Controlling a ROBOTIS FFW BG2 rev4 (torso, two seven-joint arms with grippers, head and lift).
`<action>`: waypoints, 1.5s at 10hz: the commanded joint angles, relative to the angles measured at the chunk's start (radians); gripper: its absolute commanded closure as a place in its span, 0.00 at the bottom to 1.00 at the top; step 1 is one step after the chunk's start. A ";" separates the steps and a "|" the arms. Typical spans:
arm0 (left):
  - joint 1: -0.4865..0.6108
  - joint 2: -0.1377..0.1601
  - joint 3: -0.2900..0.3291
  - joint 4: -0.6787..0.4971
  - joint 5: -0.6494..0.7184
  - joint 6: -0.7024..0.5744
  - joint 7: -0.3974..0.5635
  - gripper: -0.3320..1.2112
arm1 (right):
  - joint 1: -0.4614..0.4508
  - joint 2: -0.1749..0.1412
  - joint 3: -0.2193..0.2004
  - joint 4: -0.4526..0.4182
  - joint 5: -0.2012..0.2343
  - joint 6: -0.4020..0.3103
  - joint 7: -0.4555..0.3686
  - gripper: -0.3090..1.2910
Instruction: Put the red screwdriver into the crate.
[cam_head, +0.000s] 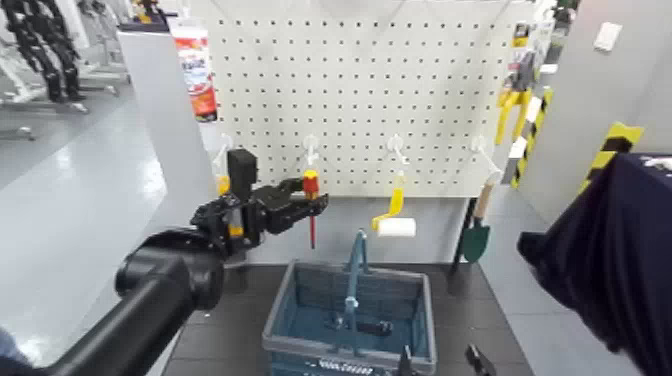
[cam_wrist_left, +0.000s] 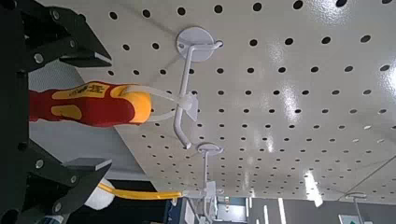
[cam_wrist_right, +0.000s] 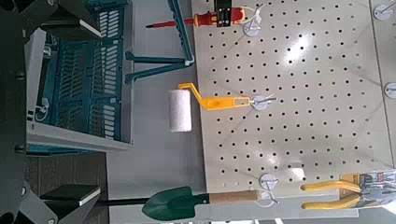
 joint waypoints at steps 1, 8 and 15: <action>0.004 0.000 0.013 0.001 0.000 -0.006 0.002 0.94 | 0.000 0.000 0.002 0.000 0.000 0.002 0.001 0.28; 0.049 0.008 0.027 -0.096 -0.014 0.026 -0.002 0.96 | 0.005 0.000 -0.003 -0.002 0.000 0.008 0.001 0.28; 0.256 0.056 0.117 -0.556 -0.033 0.238 0.031 0.96 | 0.006 0.000 -0.003 -0.003 0.000 0.022 0.001 0.28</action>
